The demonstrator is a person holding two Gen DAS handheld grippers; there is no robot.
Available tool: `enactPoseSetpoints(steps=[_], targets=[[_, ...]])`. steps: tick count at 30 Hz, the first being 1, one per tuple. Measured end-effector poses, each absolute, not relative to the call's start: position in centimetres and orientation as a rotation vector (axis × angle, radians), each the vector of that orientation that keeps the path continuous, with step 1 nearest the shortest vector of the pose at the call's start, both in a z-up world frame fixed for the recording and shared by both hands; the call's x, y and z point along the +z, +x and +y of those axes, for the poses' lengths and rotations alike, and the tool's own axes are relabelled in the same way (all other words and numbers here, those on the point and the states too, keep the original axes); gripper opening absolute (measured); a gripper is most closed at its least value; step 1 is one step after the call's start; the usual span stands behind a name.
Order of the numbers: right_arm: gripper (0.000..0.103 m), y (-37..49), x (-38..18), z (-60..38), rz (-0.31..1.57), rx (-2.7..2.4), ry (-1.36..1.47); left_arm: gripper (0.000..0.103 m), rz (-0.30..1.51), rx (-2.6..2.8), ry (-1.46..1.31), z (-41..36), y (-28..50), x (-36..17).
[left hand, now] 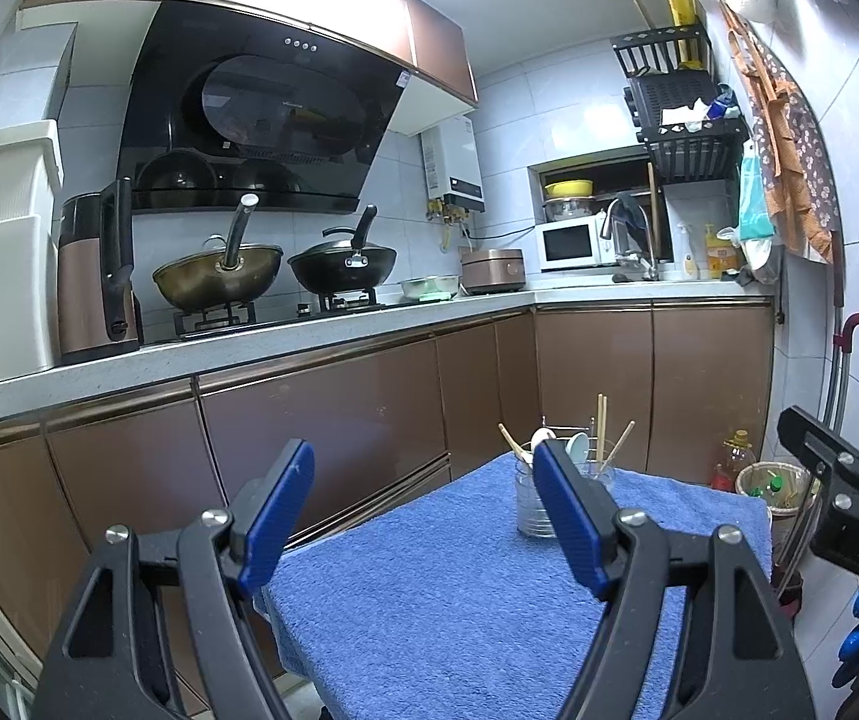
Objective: Organize utensils
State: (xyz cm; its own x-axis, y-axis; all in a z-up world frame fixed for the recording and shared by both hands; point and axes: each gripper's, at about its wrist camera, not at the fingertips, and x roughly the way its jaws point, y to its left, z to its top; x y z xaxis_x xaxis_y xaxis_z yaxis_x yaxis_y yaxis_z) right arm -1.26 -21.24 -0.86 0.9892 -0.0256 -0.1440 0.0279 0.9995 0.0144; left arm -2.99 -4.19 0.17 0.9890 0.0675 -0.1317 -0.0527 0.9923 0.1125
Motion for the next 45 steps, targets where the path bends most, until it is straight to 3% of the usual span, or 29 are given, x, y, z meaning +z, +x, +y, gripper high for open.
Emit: enactPoseSetpoints(steps=[45], targets=[[0.103,-1.1,-1.1,-23.8,0.165,-0.051,0.018,0.074,0.15,0.085,0.057,-3.2,-3.1,0.4]])
